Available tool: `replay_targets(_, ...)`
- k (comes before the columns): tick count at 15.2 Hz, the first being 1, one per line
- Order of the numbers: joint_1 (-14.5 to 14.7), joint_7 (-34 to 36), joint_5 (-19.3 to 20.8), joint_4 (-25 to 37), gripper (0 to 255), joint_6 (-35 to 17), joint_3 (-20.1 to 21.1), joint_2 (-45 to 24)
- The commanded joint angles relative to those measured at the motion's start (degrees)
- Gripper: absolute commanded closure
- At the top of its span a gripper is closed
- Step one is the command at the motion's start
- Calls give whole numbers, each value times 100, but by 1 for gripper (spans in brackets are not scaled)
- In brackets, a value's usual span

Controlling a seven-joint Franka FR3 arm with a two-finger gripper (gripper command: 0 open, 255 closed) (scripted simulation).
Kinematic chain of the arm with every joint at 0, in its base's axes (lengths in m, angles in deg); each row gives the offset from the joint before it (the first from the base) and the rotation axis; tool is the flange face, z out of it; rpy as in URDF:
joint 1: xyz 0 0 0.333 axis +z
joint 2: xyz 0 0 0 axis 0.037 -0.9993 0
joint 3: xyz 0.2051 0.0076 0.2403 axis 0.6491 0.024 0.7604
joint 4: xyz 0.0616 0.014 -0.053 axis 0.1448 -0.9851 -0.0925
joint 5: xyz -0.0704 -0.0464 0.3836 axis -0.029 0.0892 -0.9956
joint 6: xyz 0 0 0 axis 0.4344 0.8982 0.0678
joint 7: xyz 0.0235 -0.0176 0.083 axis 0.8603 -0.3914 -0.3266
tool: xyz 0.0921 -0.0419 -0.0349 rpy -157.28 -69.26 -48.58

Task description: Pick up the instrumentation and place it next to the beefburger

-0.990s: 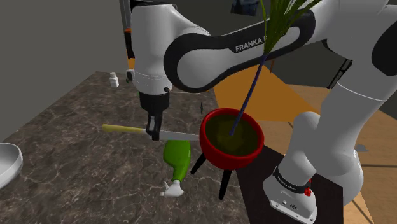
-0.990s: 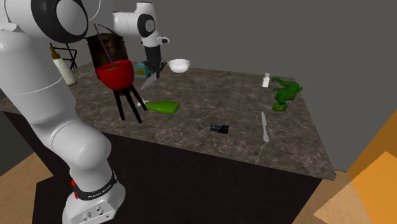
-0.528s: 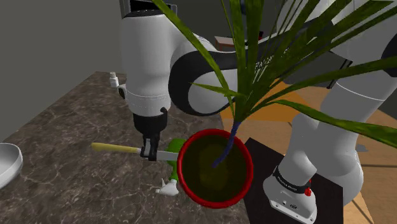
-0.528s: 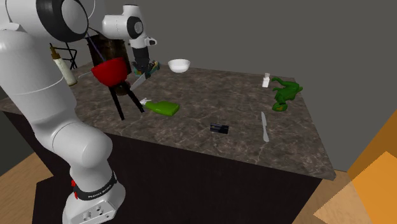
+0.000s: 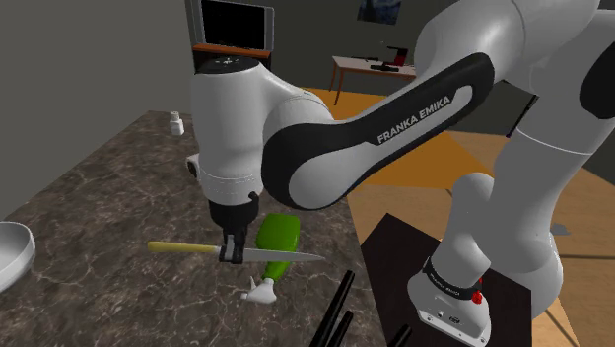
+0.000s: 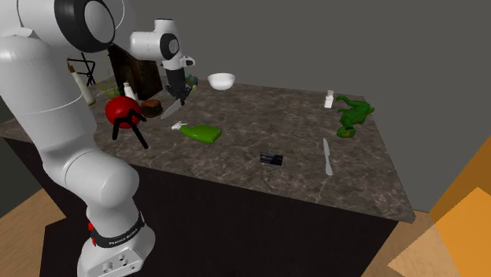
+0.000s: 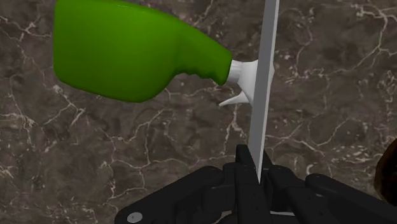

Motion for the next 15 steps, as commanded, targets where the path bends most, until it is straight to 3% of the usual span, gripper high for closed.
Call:
replay_targets(1,2,20,29,-79,255,-154,3,-77)
replay_targets(15,28,202,280,-580,255,-1206,-6,-659)
